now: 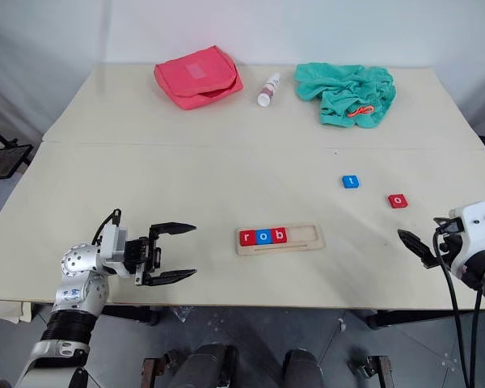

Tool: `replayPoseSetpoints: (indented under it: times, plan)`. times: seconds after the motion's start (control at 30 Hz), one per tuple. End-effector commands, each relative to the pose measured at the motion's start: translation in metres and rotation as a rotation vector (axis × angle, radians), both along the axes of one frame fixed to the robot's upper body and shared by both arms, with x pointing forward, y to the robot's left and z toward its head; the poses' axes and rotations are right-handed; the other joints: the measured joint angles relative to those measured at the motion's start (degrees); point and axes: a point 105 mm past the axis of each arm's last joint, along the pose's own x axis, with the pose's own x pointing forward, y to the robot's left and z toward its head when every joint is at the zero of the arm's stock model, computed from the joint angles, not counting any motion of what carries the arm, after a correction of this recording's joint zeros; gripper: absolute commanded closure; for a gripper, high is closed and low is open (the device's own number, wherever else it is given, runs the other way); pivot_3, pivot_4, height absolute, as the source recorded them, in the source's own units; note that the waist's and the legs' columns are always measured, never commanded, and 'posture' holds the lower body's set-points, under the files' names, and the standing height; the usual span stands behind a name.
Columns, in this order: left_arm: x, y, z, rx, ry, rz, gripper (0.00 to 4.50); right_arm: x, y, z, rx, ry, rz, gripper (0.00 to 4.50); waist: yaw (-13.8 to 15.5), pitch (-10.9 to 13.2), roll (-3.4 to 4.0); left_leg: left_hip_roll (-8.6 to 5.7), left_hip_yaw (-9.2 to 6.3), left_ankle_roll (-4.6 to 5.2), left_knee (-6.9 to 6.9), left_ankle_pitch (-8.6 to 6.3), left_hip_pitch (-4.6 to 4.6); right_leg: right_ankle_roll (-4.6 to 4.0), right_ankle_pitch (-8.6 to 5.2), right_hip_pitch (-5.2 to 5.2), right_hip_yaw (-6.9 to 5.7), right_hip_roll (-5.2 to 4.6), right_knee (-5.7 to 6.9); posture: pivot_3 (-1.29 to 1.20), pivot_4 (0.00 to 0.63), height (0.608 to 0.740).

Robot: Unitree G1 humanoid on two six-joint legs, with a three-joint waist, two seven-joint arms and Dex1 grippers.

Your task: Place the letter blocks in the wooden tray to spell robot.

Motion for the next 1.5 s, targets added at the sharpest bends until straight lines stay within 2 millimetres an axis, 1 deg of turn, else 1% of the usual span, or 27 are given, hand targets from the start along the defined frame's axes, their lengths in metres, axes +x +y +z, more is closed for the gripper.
replayPoseSetpoints:
  times: [0.03,0.4,0.57,0.7,0.8,1.07,1.17,1.3,1.4,1.5]
  plan:
    - [-0.001,0.005,0.003,-0.01,-0.019,0.011,0.0,-0.001,-0.005,0.016,-0.013,-0.052,-0.012,0.02,0.0,0.0,0.0,0.0,0.0,0.0,0.0,0.0,0.0,0.0,0.0,0.0,0.0,0.0,0.0,0.0,0.15,0.74]
    - [-0.005,0.008,0.002,-0.009,-0.015,0.02,0.0,0.003,0.004,0.016,0.013,-0.04,0.016,0.02,0.02,0.0,0.0,0.0,-0.01,0.0,0.0,0.0,0.0,0.0,0.0,0.01,0.0,0.0,0.0,0.0,0.15,0.74]
    - [-0.004,0.01,0.005,-0.02,-0.039,0.034,0.0,0.011,0.005,0.021,0.025,-0.045,0.014,0.02,0.0,0.0,0.0,0.0,-0.01,0.0,0.01,0.0,0.0,0.0,0.0,0.01,0.01,0.0,-0.01,0.0,0.15,0.74]
    - [-0.006,0.009,0.005,-0.019,-0.037,0.037,0.0,0.024,0.0,0.021,0.036,-0.024,-0.028,0.02,-0.08,0.0,0.0,0.01,-0.02,0.0,0.01,0.0,0.01,0.0,0.0,0.02,0.0,0.0,0.0,0.0,0.15,0.74]
    - [-0.008,0.008,0.004,-0.022,-0.034,0.04,0.0,0.044,-0.004,0.016,0.058,0.015,-0.066,0.02,-0.16,0.0,0.01,0.01,-0.01,0.0,0.01,0.0,0.02,0.0,0.0,0.02,0.0,0.0,-0.01,0.0,0.15,0.74]
    - [-0.014,0.007,0.003,-0.027,-0.031,0.065,0.0,0.082,-0.004,0.012,0.067,0.02,-0.094,0.02,-0.26,0.01,0.03,-0.01,-0.03,0.0,0.0,0.0,-0.02,0.0,0.0,0.0,-0.03,-0.01,-0.03,0.0,0.15,0.74]
    - [-0.016,0.009,0.003,-0.028,-0.03,0.081,0.0,0.092,-0.005,0.006,0.065,0.038,-0.11,0.02,-0.41,0.02,0.04,0.01,-0.03,0.0,-0.01,0.0,-0.02,0.0,0.0,0.0,-0.03,0.0,-0.04,0.0,0.15,0.74]
    - [-0.019,0.009,0.002,-0.03,-0.029,0.095,0.0,0.1,-0.004,-0.003,0.066,0.068,-0.112,0.02,-0.54,0.02,0.04,0.0,-0.04,0.0,-0.01,0.0,-0.04,0.0,0.0,0.0,-0.05,-0.01,-0.06,0.0,0.15,0.74]
    - [-0.021,0.009,0.002,-0.032,-0.029,0.107,0.0,0.1,-0.001,-0.011,0.079,0.104,-0.101,0.63,-0.72,0.01,0.04,0.02,-0.03,0.0,-0.01,0.0,-0.03,0.0,0.0,0.01,-0.05,0.0,-0.06,0.0,0.15,0.74]
    - [-0.022,0.009,0.002,-0.033,-0.029,0.112,0.0,0.1,0.0,-0.013,0.085,0.106,-0.094,1.55,-0.67,0.01,0.03,0.02,-0.05,0.0,0.01,0.0,-0.03,0.0,0.0,0.04,-0.07,0.0,-0.05,0.0,0.15,0.74]
